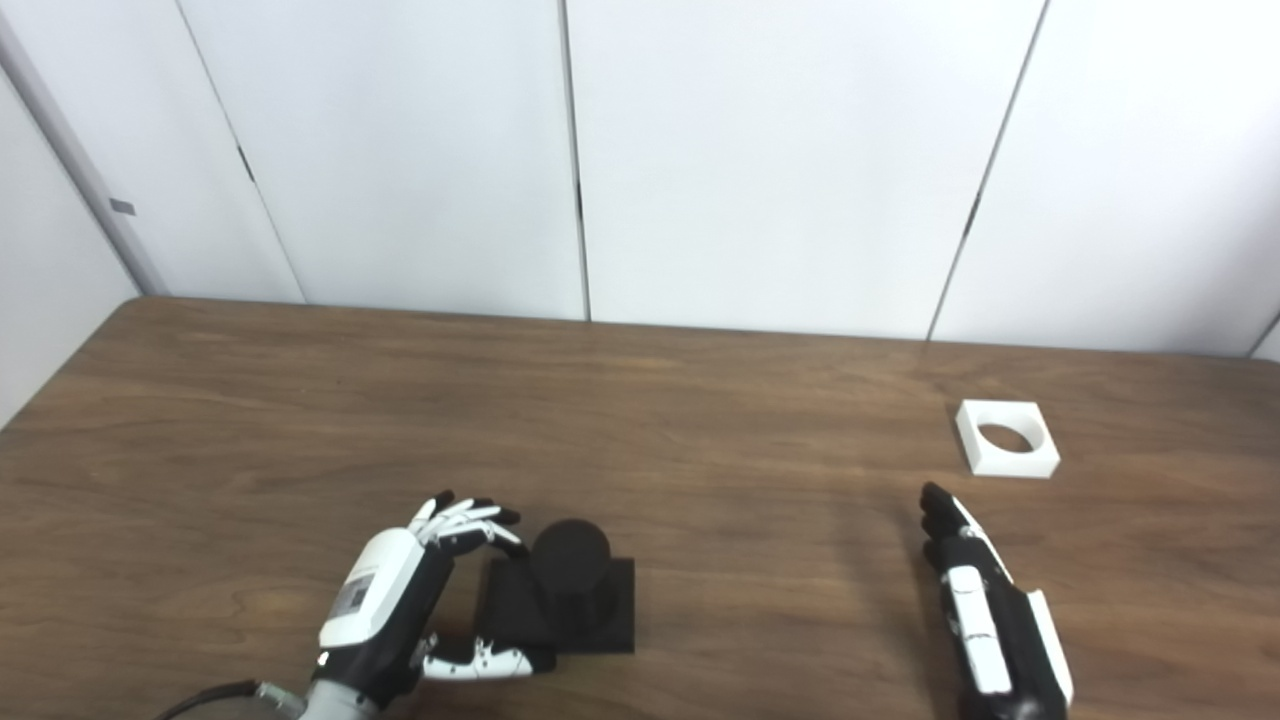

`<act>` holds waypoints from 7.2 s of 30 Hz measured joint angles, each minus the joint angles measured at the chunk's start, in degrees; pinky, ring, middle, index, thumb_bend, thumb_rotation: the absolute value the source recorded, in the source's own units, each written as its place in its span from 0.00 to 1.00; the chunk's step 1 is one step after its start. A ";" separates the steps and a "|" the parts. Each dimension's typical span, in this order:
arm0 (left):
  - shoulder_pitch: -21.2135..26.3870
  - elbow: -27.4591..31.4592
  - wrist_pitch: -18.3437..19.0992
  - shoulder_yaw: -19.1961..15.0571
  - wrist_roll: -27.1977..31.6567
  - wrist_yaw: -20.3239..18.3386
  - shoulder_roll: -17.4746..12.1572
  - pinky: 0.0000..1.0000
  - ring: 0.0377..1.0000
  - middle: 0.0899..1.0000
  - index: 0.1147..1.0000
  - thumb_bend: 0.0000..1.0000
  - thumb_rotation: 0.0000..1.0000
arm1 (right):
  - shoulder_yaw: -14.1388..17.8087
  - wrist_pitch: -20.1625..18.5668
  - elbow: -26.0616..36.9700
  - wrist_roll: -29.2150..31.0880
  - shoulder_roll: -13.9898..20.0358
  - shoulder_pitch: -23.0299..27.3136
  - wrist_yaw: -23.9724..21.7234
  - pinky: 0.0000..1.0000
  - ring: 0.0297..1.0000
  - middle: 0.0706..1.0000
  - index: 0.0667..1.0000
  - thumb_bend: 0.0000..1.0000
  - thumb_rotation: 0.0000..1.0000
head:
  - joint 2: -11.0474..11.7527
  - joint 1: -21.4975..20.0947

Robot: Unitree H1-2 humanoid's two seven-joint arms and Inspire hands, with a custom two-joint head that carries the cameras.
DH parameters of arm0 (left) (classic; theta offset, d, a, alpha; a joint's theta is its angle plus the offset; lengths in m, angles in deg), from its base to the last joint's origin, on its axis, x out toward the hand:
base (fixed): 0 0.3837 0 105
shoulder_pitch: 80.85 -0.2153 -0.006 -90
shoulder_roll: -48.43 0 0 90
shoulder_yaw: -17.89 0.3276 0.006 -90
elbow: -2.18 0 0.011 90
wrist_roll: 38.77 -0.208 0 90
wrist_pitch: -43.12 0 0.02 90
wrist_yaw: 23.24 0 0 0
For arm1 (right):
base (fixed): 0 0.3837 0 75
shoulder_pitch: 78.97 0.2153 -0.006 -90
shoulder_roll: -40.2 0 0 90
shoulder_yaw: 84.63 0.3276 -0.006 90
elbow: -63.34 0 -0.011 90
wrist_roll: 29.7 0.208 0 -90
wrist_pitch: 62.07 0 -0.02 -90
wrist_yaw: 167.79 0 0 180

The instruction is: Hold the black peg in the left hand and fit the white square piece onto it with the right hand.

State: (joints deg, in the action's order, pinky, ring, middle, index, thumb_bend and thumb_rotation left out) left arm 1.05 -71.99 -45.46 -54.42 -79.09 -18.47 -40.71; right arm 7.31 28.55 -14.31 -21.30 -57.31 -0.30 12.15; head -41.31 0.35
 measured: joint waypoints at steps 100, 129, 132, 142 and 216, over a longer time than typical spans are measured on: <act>1.49 -8.59 -8.68 1.51 -2.28 -1.42 0.05 1.00 0.89 0.79 0.42 0.52 0.05 | -26.29 -24.93 -33.23 -51.79 31.43 52.93 -32.50 0.99 1.00 0.97 0.79 0.96 0.19 | 0.79 -17.32; 1.63 -8.79 -8.48 1.43 -3.88 -1.25 0.87 1.00 0.88 0.79 0.42 0.52 0.05 | -21.95 -26.89 -26.37 -44.60 31.14 53.27 -38.77 0.96 1.00 0.96 0.80 0.96 0.15 | 1.23 -14.85; 1.63 -8.79 -8.45 1.40 -3.88 -1.25 0.88 1.00 0.88 0.79 0.42 0.52 0.05 | -24.01 -26.24 -26.86 -46.29 32.01 53.85 -39.63 0.90 0.99 0.95 0.79 0.97 0.15 | 1.14 -14.85; 1.63 -8.84 -8.38 1.21 -3.96 -1.28 1.04 1.00 0.89 0.79 0.42 0.52 0.05 | -27.73 -24.10 -27.14 -50.93 33.82 54.37 -41.23 1.00 1.00 0.96 0.79 0.95 0.13 | 1.14 -14.85; 1.57 -8.81 -8.23 0.86 -4.24 -1.92 1.18 1.00 0.89 0.80 0.42 0.52 0.05 | -25.52 -17.85 -30.87 -54.60 33.13 49.40 -34.05 0.91 0.96 0.86 0.63 0.85 0.10 | 0.00 -14.24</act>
State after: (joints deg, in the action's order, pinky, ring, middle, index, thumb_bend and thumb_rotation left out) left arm 2.62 -80.81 -53.69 -53.56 -83.33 -20.39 -39.54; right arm -18.21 10.70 -45.17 -75.90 -24.18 49.10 -21.90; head -41.31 -13.89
